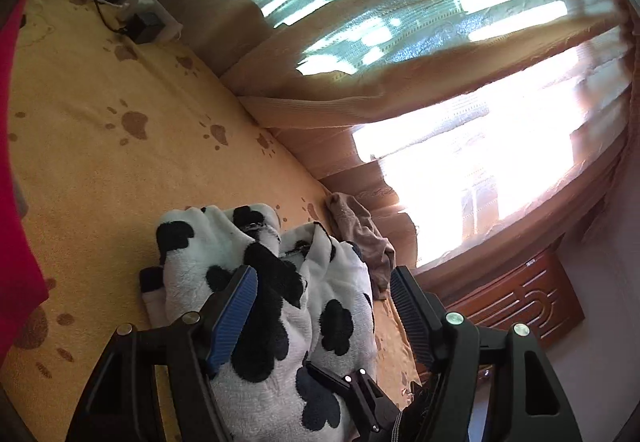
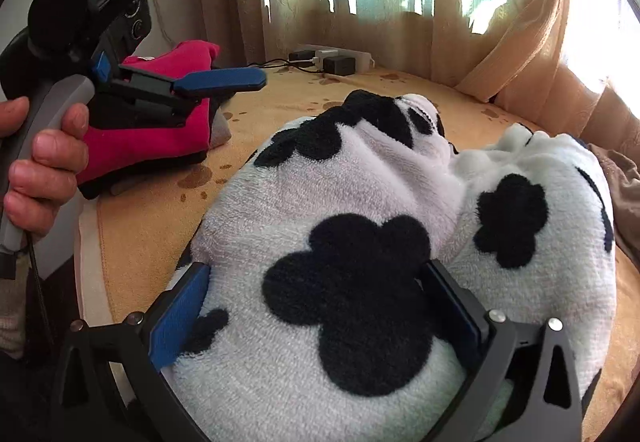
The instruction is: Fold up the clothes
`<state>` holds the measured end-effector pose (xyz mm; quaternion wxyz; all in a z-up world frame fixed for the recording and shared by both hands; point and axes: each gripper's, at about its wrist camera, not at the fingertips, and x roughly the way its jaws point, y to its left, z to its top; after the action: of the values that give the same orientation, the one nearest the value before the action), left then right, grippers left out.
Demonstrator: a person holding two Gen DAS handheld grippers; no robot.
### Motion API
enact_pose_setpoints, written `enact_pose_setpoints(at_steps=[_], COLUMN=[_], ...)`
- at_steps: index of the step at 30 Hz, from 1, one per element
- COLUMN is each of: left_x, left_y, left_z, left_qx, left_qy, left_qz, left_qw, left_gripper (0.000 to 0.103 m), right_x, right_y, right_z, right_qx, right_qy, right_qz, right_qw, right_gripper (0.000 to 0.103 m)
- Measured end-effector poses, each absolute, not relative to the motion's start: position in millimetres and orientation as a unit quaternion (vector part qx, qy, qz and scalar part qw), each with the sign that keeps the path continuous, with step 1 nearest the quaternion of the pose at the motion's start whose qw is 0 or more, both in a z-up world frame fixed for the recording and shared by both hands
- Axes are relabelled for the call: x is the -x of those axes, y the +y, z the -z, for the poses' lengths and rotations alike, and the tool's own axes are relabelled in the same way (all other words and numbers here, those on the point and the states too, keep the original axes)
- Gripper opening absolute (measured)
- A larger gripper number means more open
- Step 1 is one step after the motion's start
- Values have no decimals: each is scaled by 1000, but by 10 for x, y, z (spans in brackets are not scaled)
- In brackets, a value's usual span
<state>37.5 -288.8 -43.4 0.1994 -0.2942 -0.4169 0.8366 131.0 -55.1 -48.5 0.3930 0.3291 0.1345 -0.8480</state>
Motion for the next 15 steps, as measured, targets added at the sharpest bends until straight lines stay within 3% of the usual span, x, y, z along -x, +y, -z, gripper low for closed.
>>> enact_pose_setpoints(at_steps=[2,8,15], left_x=[-118,190,-36], left_y=[-2756,-2942,-3114], left_z=[506,1113,1096], left_qx=[322,394,363], left_qy=[-397,-389,-434], left_qz=[-835,-831,-821], left_qw=[202,55,77], left_gripper=[71,71,71], right_x=[-1321,-1311,-1279], right_y=[-547,-522,-454], right_z=[492,476,381], right_qx=[-326,-321,-299], right_qy=[135,131,111], right_qz=[850,852,856], right_qw=[391,393,406], right_gripper=[103,103,103])
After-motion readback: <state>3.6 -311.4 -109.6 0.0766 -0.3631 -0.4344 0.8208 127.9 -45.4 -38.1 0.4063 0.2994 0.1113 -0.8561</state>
